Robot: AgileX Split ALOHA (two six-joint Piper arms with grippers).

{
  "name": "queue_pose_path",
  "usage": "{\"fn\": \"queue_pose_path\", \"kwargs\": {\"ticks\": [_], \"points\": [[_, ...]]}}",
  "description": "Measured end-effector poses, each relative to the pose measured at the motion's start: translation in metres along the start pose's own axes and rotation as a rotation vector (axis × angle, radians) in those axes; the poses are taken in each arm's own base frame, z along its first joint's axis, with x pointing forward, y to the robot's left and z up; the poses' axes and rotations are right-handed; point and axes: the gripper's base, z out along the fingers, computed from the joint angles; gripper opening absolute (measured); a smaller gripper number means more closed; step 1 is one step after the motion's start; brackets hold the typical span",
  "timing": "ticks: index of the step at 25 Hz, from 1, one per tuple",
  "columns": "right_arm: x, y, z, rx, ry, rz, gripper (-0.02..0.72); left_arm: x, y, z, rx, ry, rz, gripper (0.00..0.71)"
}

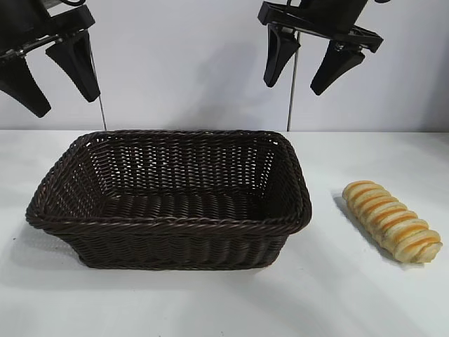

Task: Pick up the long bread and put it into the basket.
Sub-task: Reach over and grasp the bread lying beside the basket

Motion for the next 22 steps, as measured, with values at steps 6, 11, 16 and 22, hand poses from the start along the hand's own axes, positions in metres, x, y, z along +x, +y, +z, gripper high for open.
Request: {"fn": "queue_pose_path", "kwargs": {"ticks": [6, 11, 16, 22], "points": [[0.000, 0.000, 0.000, 0.000, 0.003, 0.000, 0.549, -0.002, -0.009, 0.000, 0.098, -0.020, -0.039, 0.542], [0.001, 0.000, 0.000, -0.001, 0.013, 0.000, 0.549, -0.003, -0.011, -0.001, 0.121, -0.025, -0.048, 0.542], [0.003, -0.001, 0.000, 0.016, 0.037, -0.007, 0.549, -0.003, -0.011, -0.001, 0.119, -0.031, -0.049, 0.542], [0.005, -0.013, -0.001, 0.146, 0.059, -0.057, 0.549, -0.003, -0.011, -0.001, 0.119, -0.032, -0.049, 0.542]]}}
